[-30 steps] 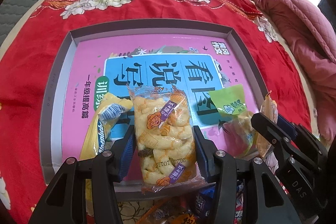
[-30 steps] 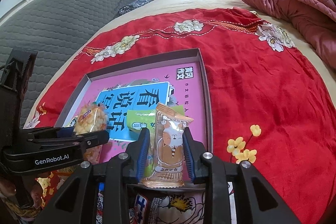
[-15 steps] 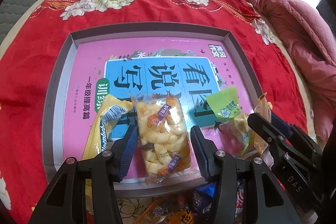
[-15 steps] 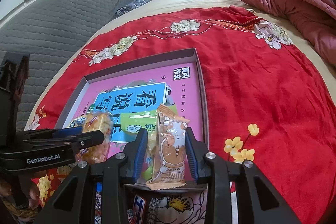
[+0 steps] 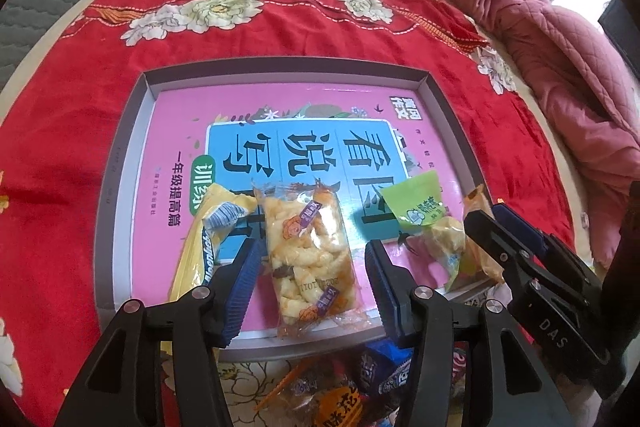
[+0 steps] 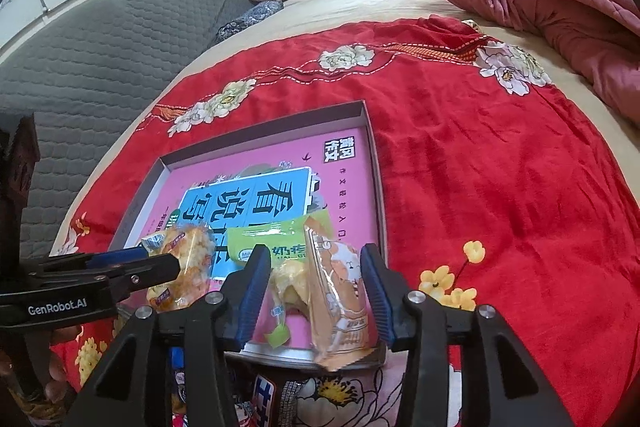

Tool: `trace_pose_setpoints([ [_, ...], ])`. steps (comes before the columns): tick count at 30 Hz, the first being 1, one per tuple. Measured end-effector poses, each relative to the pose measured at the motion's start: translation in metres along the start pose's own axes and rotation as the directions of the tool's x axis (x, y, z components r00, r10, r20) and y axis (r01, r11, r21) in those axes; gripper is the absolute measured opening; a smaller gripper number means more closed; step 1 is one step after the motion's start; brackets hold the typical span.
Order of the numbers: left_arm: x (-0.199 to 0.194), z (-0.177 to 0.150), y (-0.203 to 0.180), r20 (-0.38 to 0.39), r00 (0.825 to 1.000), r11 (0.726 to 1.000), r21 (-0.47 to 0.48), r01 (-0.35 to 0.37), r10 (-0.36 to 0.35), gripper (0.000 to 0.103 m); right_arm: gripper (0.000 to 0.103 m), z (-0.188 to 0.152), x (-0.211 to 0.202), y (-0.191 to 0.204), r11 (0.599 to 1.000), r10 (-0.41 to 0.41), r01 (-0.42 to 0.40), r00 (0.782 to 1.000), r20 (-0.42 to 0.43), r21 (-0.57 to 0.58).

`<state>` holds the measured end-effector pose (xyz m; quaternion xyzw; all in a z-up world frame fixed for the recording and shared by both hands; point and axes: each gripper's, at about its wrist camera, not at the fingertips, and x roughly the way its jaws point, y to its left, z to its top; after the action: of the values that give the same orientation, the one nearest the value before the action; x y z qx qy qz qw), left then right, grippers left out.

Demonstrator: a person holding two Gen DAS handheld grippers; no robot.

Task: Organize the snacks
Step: 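Open left tool releasing cracker bag while right tool releases pastry packet into tray, then withdraw both tools from the tray back toward the snack pile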

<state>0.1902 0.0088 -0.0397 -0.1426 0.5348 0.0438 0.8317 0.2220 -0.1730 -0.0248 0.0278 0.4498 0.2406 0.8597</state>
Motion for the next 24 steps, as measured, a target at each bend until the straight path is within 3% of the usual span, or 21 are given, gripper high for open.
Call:
trace_pose_setpoints([
  [24,-0.033,-0.003,0.013,0.039,0.999,0.999,-0.034,0.038,-0.037,0.057,0.056,0.006,-0.014,0.008,0.998,0.058,-0.057,0.997,0.056,-0.013],
])
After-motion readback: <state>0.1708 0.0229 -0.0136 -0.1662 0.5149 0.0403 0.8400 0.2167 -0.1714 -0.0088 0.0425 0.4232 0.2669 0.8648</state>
